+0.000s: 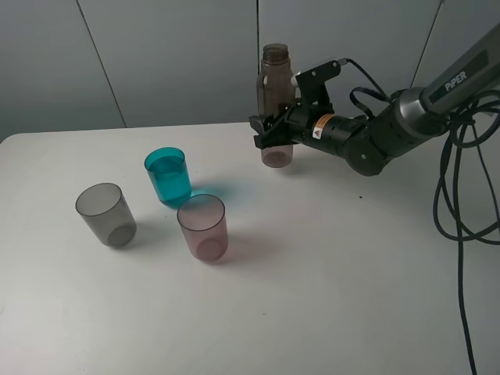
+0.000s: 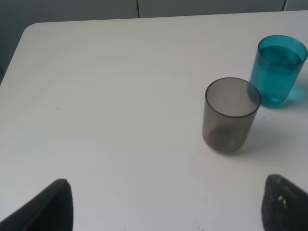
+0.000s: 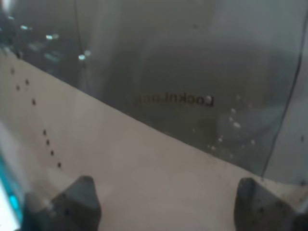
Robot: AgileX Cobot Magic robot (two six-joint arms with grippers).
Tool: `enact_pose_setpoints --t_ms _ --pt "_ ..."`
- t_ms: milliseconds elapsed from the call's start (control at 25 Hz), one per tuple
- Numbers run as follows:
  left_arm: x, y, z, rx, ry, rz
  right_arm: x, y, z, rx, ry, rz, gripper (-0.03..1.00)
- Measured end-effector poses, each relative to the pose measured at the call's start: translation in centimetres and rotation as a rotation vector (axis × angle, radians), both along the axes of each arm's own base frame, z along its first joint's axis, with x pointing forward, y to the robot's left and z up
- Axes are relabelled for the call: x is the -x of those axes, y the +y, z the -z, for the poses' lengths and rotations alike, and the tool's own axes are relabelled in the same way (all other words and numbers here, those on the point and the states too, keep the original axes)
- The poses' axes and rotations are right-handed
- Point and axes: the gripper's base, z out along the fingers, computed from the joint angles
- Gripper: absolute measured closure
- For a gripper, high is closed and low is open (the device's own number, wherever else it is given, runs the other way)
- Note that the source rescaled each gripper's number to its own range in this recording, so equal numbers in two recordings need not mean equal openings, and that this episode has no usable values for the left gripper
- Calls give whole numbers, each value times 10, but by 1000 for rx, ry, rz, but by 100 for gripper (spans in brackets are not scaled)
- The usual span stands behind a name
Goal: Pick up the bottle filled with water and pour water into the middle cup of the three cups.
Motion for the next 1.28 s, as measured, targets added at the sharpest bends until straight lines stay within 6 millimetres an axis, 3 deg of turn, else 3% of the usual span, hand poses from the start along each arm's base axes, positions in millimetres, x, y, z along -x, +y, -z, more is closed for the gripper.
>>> enact_pose_setpoints --t_ms 1120,1200,1280 --pt "0 0 0 0 0 0 2 0 17 65 21 -29 97" --pt "0 0 0 0 0 0 2 0 18 68 21 -30 89" --pt "0 0 0 0 0 0 2 0 18 70 19 -31 66"
